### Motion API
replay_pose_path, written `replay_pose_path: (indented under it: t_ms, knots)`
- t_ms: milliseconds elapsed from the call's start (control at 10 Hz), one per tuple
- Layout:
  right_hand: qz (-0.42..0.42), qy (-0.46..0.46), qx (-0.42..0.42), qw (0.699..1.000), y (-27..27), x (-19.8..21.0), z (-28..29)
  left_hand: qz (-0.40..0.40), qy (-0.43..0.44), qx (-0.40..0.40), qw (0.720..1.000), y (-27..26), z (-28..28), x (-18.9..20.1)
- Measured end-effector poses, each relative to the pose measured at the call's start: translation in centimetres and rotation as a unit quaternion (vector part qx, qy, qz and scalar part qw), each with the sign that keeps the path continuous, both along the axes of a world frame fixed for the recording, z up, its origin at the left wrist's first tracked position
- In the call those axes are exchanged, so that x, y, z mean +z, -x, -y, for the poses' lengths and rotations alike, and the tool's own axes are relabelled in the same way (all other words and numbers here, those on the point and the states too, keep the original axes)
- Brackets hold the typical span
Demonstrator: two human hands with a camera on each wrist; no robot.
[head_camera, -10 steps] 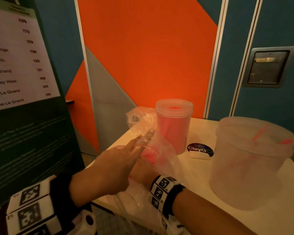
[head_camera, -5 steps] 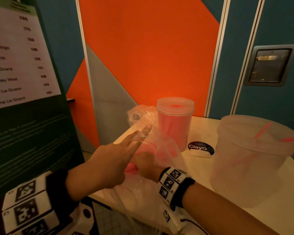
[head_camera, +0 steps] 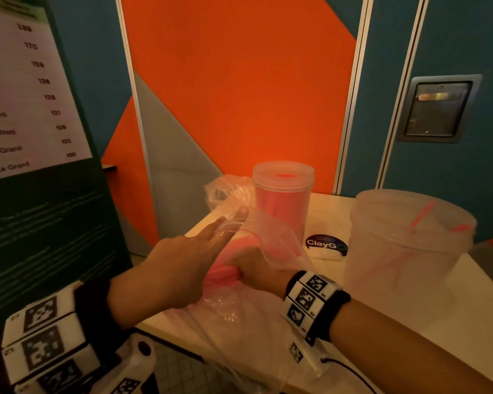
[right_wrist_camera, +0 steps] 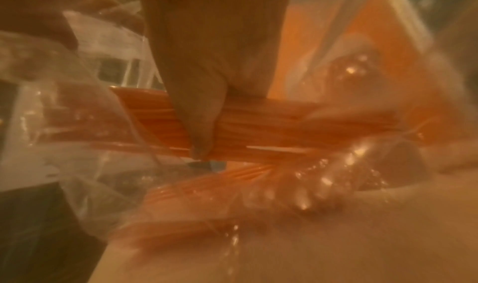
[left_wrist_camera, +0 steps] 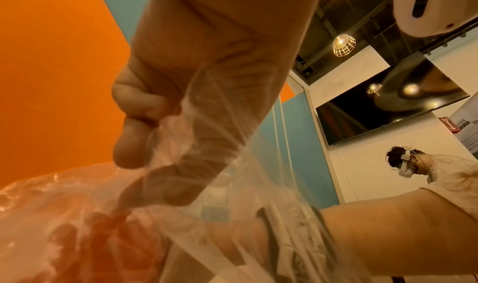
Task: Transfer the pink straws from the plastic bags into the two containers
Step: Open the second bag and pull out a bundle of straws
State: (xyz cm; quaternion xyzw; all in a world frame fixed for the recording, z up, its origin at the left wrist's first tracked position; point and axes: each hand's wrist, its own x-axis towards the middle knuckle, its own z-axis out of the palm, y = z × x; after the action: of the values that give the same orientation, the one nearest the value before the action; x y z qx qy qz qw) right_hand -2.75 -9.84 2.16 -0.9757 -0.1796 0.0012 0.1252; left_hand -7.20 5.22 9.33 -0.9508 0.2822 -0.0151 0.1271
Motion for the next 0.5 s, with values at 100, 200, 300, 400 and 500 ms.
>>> replay_pose_path:
  t_ms: [100,200,300,400,500]
  knots:
    - [0.006,-0.036,-0.014,0.999,-1.4,-1.6,0.7,0.033,-0.015,-0.006,0.999,-0.3,-0.3,-0.5]
    - [0.066,-0.115,0.002,0.991,-1.0,-1.1,1.4,0.050,-0.008,-0.008,0.999,-0.4,-0.7,-0.6]
    - [0.074,-0.069,0.024,0.995,0.6,1.1,2.0,0.060,-0.043,-0.008,0.997,-0.9,-0.9,-0.7]
    - [-0.030,-0.131,0.038,0.990,1.0,1.7,2.6,0.065,-0.044,0.013,0.997,-2.4,-1.5,-1.2]
    - [-0.112,-0.134,0.030,0.984,2.8,3.5,3.6,0.083,-0.011,0.042,0.996,-3.6,-1.8,-1.4]
